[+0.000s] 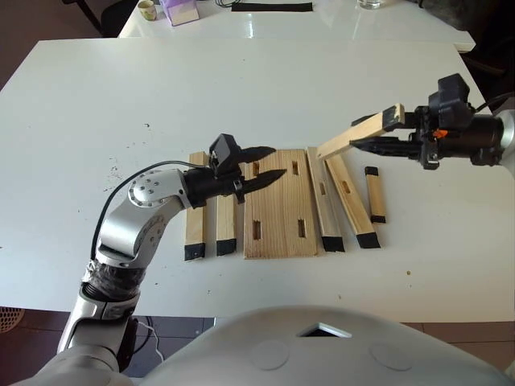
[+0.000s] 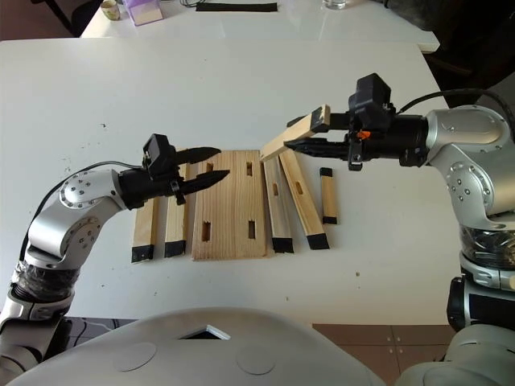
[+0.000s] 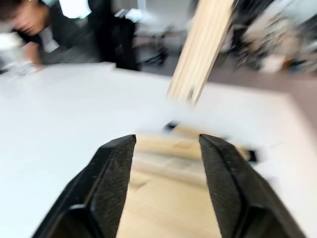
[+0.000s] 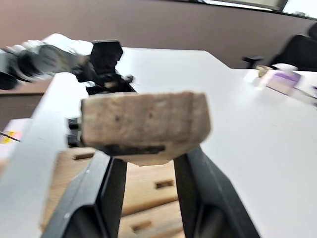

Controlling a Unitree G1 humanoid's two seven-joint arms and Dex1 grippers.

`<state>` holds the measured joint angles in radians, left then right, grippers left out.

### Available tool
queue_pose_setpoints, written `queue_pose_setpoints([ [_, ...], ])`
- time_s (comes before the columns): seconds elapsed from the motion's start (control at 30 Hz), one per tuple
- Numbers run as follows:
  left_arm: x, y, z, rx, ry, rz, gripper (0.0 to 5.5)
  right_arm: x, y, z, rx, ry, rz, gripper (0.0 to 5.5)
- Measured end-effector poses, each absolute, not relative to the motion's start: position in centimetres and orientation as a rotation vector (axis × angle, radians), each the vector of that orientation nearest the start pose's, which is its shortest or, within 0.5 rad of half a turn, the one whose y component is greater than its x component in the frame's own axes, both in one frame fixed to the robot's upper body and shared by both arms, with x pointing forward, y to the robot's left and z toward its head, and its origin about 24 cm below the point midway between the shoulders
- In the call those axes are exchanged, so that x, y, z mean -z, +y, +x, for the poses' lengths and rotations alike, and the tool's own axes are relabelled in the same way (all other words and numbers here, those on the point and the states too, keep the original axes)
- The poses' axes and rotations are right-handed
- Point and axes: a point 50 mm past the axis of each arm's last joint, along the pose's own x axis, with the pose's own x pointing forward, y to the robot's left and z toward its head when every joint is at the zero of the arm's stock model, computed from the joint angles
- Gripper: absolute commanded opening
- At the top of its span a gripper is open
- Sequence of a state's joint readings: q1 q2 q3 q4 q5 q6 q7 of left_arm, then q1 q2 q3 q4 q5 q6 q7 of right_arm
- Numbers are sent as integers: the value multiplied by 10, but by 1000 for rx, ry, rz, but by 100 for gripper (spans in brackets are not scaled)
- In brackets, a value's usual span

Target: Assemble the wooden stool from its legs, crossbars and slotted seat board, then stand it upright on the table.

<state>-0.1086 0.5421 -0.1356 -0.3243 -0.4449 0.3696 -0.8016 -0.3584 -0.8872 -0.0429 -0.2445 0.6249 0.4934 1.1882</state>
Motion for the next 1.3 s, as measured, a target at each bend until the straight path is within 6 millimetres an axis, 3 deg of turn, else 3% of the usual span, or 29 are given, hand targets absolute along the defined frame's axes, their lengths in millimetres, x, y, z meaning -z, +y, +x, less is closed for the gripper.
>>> queue_pose_setpoints([
  [0.13,-99,154,241,1032,91,167,275,-178,-216,257,-1298,180,-464,130],
  [0.27,-97,154,238,1040,80,164,275,-157,-221,249,-1396,294,-480,130],
  [0.63,-89,148,230,1051,91,164,275,-139,-233,255,-1408,356,-642,130],
  [1.0,-92,144,228,1058,66,161,275,-121,-227,255,-1418,329,-663,130],
  [1.3,-93,143,229,1062,59,169,275,-115,-231,247,-1488,404,-644,130],
])
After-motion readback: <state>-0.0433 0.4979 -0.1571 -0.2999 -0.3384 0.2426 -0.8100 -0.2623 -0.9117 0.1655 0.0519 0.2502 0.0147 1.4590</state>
